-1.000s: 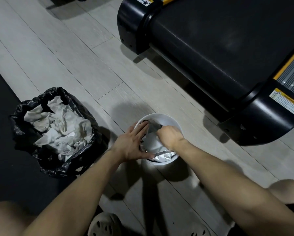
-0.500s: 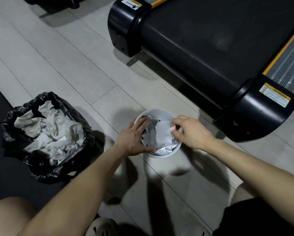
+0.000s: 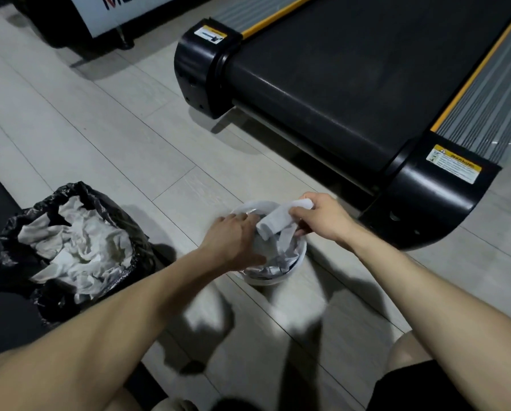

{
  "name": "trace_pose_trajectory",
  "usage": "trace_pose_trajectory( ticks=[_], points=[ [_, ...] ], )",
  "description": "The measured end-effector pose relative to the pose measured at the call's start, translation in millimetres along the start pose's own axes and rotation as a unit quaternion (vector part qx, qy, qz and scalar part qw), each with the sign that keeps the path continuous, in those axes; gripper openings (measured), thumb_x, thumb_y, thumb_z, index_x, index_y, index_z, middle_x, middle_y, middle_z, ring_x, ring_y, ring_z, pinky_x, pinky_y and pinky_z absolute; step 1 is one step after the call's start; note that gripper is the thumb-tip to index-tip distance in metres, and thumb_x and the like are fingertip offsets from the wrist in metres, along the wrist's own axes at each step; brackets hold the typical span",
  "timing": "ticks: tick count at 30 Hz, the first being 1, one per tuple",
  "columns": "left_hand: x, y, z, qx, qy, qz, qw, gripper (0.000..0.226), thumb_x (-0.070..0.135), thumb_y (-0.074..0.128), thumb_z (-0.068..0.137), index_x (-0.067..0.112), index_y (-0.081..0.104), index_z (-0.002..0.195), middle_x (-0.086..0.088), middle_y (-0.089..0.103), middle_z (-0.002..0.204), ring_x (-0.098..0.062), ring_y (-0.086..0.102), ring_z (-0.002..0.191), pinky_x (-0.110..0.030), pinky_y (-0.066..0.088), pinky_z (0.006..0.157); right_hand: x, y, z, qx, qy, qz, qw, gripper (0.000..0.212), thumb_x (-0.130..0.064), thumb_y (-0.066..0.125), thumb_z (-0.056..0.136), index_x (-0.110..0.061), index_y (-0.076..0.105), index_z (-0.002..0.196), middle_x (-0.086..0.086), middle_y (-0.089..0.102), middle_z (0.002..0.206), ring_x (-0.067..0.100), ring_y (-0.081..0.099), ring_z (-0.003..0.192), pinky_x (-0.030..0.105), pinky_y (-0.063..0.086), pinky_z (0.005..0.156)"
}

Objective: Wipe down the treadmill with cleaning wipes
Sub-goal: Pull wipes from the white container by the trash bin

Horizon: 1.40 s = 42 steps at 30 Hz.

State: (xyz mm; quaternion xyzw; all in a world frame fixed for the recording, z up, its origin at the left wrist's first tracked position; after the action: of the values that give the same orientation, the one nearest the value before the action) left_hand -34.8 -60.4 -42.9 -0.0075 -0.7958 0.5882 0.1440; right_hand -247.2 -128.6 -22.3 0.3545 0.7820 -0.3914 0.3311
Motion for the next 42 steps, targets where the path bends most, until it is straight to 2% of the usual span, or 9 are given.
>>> trace_pose_trajectory(
  ticks=[7,11,16,21,26,29,32,36,42],
  points=[
    [3.9,-9.8,-0.1,0.156,0.030,-0.097,0.983,0.080,0.055,0.072,0.076,0.017,0.053,0.143,-0.006,0.066,0.134,-0.032,0.061,0.115,-0.048,0.050,0.096,-22.9,-15.9,-25.5,-0.004,-0.019,0.096,0.995,0.010,-0.009,0.066,0.092,-0.005,0.071,0.084,0.018,0.073,0.085,0.037,0.077,0.079,0.062,0.063,0.088],
    [13.9,-24.5,8.9,0.179,0.059,-0.224,0.956,0.024,0.044,0.065,0.096,0.028,0.068,0.114,0.010,0.075,0.104,-0.016,0.070,0.090,-0.039,0.058,0.075,-27.6,-25.2,-36.5,0.035,-0.021,0.110,0.993,0.014,-0.013,0.071,0.094,-0.001,0.070,0.102,0.020,0.078,0.093,0.036,0.079,0.081,0.060,0.064,0.087],
    [7.9,-47.3,15.5,0.235,0.009,-0.249,0.940,0.020,0.038,0.053,0.108,0.025,0.067,0.102,0.005,0.071,0.091,-0.019,0.067,0.079,-0.040,0.057,0.066,-23.9,-44.2,-51.1,0.169,-0.023,-0.129,0.977,0.049,-0.053,0.068,0.098,-0.027,0.057,0.138,-0.009,0.078,0.101,0.014,0.073,0.096,0.043,0.059,0.093],
    [8.1,-55.9,22.1,0.209,0.008,-0.207,0.956,0.038,0.046,0.060,0.106,0.023,0.057,0.077,0.003,0.062,0.071,-0.019,0.058,0.069,-0.039,0.047,0.064,-25.5,-28.7,-69.3,0.150,-0.118,-0.260,0.947,0.072,-0.050,0.077,0.093,-0.030,0.046,0.155,-0.005,0.060,0.147,0.016,0.060,0.129,0.042,0.053,0.108],
    [13.8,-62.8,-1.6,0.144,0.077,-0.186,0.969,0.033,0.054,0.056,0.102,0.028,0.073,0.093,0.009,0.069,0.079,-0.016,0.064,0.072,-0.040,0.053,0.065,-35.5,-18.7,-83.8,0.105,-0.149,-0.305,0.935,0.084,-0.041,0.080,0.093,-0.039,0.035,0.163,-0.013,0.043,0.165,0.014,0.043,0.149,0.035,0.038,0.122],
    [22.6,-71.2,-32.0,0.123,0.060,-0.219,0.966,0.032,0.047,0.060,0.104,0.018,0.073,0.100,0.010,0.062,0.082,-0.017,0.060,0.078,-0.031,0.045,0.069,-39.5,-6.7,-104.3,0.063,-0.111,-0.256,0.958,0.054,-0.032,0.075,0.095,-0.035,0.058,0.147,-0.011,0.063,0.147,0.014,0.058,0.132,0.030,0.037,0.119],
    [33.1,-95.3,-81.3,0.130,0.002,-0.251,0.959,0.023,0.043,0.064,0.103,0.022,0.075,0.102,0.007,0.068,0.082,-0.020,0.063,0.078,-0.034,0.046,0.070,-40.3,-3.6,-143.3,0.075,-0.074,-0.231,0.967,0.015,-0.023,0.066,0.099,-0.028,0.077,0.108,-0.008,0.079,0.097,0.014,0.065,0.084,0.027,0.030,0.125],
    [55.7,-158.3,-142.6,0.110,-0.096,-0.314,0.938,0.027,0.047,0.065,0.100,0.030,0.063,0.080,0.004,0.059,0.062,-0.013,0.056,0.057,-0.040,0.049,0.059,-90.0,-14.5,-218.0,0.097,0.008,-0.101,0.990,0.007,-0.028,0.070,0.097,-0.030,0.076,0.097,-0.009,0.065,0.068,0.006,0.058,0.064,0.016,0.041,0.062],
    [123.7,-312.6,-235.8,0.160,-0.146,-0.314,0.924,0.013,0.044,0.074,0.097,0.032,0.071,0.100,0.012,0.073,0.078,-0.003,0.069,0.068,-0.031,0.058,0.064,-219.2,-39.9,-333.1,0.092,0.044,-0.065,0.993,0.043,-0.034,0.062,0.103,-0.016,0.049,0.066,-0.010,0.042,0.051,0.014,0.039,0.051,0.035,0.035,0.056]
  ],
)
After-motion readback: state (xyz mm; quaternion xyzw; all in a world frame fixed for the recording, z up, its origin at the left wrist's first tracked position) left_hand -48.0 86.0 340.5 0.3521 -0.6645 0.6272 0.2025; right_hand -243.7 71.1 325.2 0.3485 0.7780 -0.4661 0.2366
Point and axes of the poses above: each hand's wrist, its own z-axis towards the middle knuckle, its own y-axis out of the palm, x = y × z, the point moved 2 cm from there along z, towards the middle knuckle
